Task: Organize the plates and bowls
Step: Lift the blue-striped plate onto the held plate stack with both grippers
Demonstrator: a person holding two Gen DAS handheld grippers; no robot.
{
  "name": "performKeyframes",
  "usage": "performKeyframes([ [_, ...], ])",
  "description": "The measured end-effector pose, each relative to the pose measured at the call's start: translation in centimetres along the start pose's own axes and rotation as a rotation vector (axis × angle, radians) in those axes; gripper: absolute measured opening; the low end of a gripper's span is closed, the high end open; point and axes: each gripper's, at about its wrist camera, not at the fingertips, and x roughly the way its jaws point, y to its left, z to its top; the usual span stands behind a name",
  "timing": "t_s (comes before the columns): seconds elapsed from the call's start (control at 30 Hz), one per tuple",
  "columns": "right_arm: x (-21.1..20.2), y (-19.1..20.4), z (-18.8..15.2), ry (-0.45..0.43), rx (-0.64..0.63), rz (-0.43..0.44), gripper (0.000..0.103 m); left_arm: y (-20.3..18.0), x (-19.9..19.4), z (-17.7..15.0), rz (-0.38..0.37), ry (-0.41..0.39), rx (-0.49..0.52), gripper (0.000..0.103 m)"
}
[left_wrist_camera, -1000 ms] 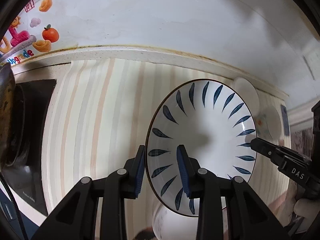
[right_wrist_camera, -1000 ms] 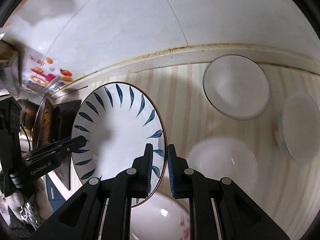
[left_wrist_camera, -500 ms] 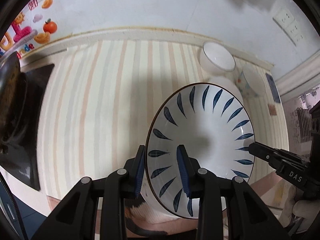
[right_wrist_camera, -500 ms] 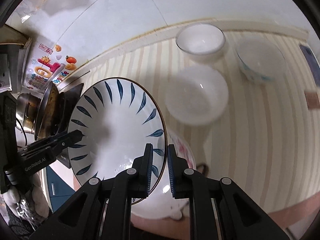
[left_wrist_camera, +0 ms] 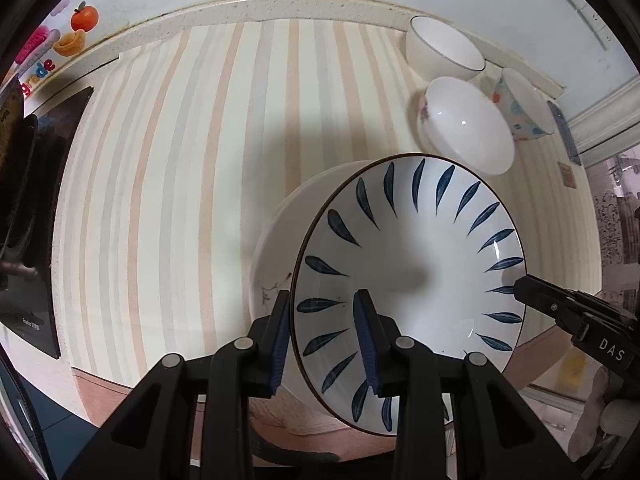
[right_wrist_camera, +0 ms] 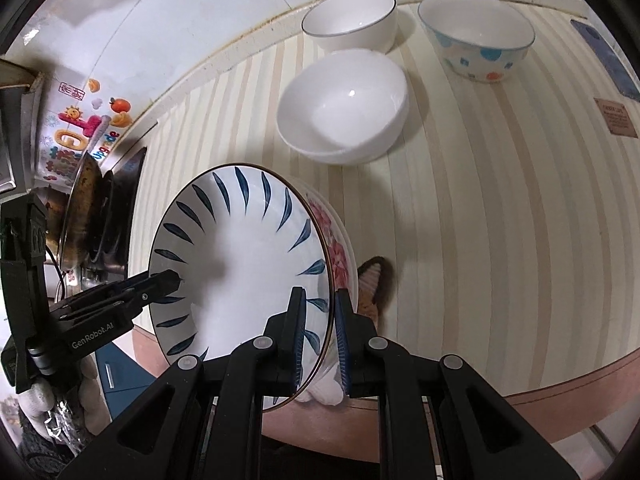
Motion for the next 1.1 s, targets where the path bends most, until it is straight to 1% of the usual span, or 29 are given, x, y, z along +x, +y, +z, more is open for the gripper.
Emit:
performKeyframes([
  [0.2,1.6,0.3,0.2,0.02,-0.005,0.012,0.016,1.0,0.9,0.2,0.022,0.01,-0.01,0.028],
  [0.43,2.7,0.8,0.5,0.037,-0.015,0.006,0.016,1.3,1.7,0.1,0.032,0.024,-0.012,0.028],
  [0.7,3.3,0.9,0.6,0.046,-0.016,-0.002,0.016,0.7,2.8,0.2,0.054,0.035,-0.005,0.028],
  [0.97,4.1,0.6,0.6,0.048,0.003,-0.008,0.016,0.4,3.8,0.3,0.043,0.053,-0.011,0.028],
  [1.1,4.1,0.2,0.6,0.045,0.018,-0.006,0.016,0.4,4.0,0.3,0.051,0.051,-0.004,0.028],
])
